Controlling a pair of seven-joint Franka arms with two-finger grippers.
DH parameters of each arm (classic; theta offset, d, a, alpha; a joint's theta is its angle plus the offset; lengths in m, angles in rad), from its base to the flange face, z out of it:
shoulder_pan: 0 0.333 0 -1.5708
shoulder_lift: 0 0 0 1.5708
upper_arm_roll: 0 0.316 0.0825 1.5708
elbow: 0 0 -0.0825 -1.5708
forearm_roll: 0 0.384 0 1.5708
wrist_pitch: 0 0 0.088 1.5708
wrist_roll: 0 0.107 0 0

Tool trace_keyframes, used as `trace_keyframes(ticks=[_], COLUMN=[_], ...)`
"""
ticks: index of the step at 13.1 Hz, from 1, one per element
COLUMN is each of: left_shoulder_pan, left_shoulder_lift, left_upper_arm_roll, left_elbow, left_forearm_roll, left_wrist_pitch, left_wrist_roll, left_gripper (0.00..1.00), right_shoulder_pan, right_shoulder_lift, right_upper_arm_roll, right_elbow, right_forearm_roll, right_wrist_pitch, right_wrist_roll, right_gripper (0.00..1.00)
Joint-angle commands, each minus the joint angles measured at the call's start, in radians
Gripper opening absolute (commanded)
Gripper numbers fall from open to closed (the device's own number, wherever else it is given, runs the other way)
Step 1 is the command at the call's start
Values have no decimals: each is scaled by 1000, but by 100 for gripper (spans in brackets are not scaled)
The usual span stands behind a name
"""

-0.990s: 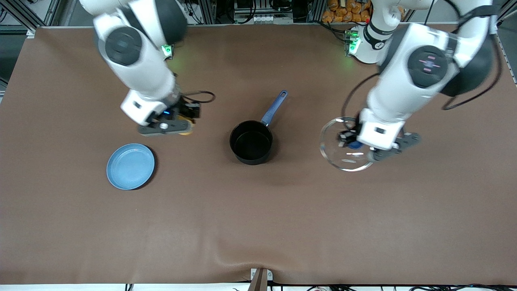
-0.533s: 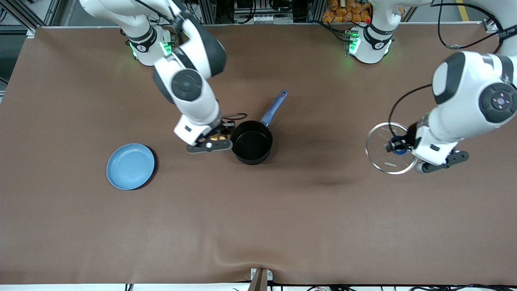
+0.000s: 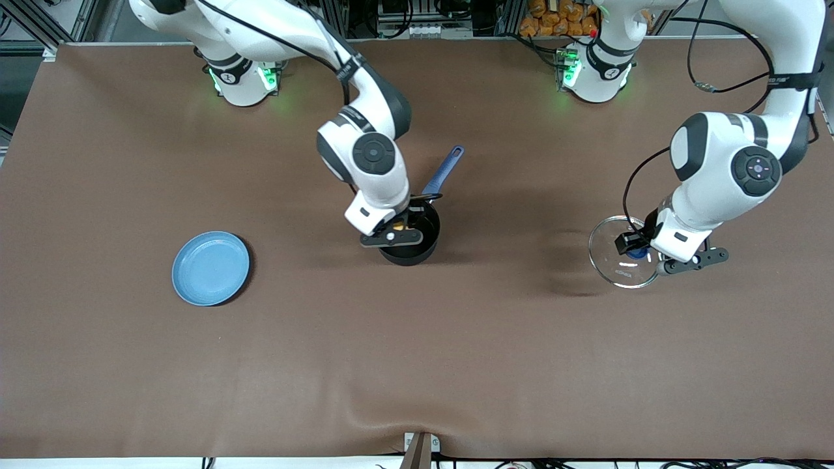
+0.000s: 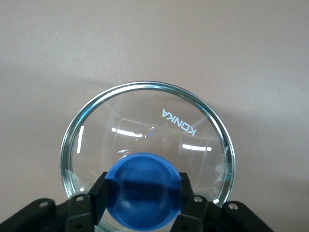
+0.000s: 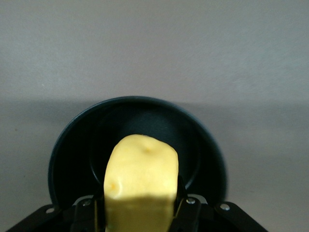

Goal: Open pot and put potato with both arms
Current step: 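Carry the potato over the pot while the left gripper lowers the lid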

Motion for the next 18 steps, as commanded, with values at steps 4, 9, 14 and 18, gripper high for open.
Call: trace_keyframes(ticks=[4,9,14,18], left_shoulder_pan=[10,38,36,31], left_shoulder_lift=[14,56,103,123], left_upper_arm_roll=[-7,-7,-5,-5], left_elbow=[-130,-165,-179,-172], left_forearm_roll=[-12,-9,-5,-5], left_wrist_pitch=[205,288,351,351], left_wrist_roll=[81,151,159,162], left_gripper=[0,0,0,31], right_shoulder_pan=[44,45,33,30], right_shoulder_lift=[63,123,121,84], right_upper_arm_roll=[-16,-16,-16,-16], right_elbow=[16,12,10,16], right_forearm_roll=[-43,-90,-89,-87], right_wrist_pitch=[40,118,111,54], right_wrist_roll=[64,110,115,130], right_gripper=[0,0,100,100])
